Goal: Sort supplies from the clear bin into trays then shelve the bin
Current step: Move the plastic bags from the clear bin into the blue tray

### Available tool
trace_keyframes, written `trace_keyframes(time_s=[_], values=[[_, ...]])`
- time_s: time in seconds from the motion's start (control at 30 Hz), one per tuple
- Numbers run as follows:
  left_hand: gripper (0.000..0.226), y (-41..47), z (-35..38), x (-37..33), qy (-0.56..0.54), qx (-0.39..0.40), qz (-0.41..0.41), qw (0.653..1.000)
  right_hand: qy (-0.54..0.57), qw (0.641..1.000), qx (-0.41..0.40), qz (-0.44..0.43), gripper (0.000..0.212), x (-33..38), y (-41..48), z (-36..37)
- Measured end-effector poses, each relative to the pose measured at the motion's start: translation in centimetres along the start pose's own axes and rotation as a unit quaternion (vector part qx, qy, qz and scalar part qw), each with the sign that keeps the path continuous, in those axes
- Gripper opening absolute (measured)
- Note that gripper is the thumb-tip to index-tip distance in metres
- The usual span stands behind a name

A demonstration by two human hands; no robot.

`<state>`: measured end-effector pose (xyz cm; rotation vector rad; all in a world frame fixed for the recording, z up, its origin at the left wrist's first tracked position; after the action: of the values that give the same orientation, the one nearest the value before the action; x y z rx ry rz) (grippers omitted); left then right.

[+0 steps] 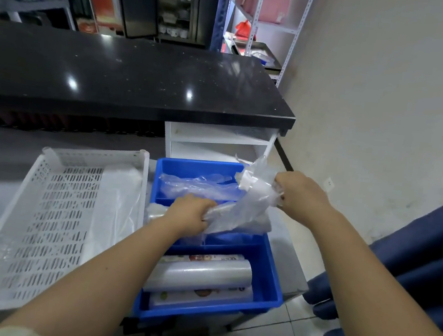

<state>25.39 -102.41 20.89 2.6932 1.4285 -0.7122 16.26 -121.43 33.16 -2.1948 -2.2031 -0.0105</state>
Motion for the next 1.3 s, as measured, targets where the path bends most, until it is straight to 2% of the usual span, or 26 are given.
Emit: trace_keyframes(time_s=[0.1,0.27,0.47,0.83,0.97,1.07,1.13,1.2,1.3], values=[[0.024,0.8,0.1,-0.1,-0.001,0.007,0.015,1.0,0.011,1.0,0.0,0.006,0.014,0.2,0.2,1.1],[0.037,1.1,1.1,0.0,-0.08,0.062,-0.016,0.995,0.031,0.999,-0.02,0.015,0.012,-0.6,0.3,1.7],[0.039,0.9,0.8,1.9,-0.071,-0.022,-0.011,0.997,0.046,0.998,-0.017,0.026,0.016,-1.1,0.9,2.1],[0.042,-0.4,-0.9,4.6,0.032,-0.038,-0.012,0.999,0.026,1.0,0.004,0.016,0.017,0.4,2.3,3.3],[0.044,-0.8,-4.3,5.9,-0.062,-0.104,-0.029,0.992,-0.006,1.0,0.001,-0.005,0.023,3.2,3.5,3.1],[0.037,-2.0,-8.2,7.8,-0.149,-0.203,-0.042,0.967,-0.008,0.999,-0.027,-0.034,0.01,6.7,4.9,3.9],[0.036,-3.2,-9.7,8.7,-0.182,-0.242,-0.039,0.952,-0.01,0.998,-0.019,-0.066,0.014,9.5,5.8,5.8],[0.041,-4.1,-9.9,9.2,-0.21,-0.22,-0.039,0.952,-0.026,0.996,0.02,-0.084,0.02,11.4,6.3,8.5],[0.061,-4.8,-8.3,9.3,-0.213,-0.126,-0.038,0.968,-0.034,0.992,0.073,-0.102,0.024,12.2,6.2,12.0]])
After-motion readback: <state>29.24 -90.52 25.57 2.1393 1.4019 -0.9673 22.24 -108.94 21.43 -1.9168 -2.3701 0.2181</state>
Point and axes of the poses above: each hand's wrist, its own y-axis towards the middle knuckle, its own z-axis out of the palm, x = y × z, the point moved 4 cm from there along y, towards the middle knuckle, and after that the axes turned 13 degrees about -z, right-handed, at the moved point
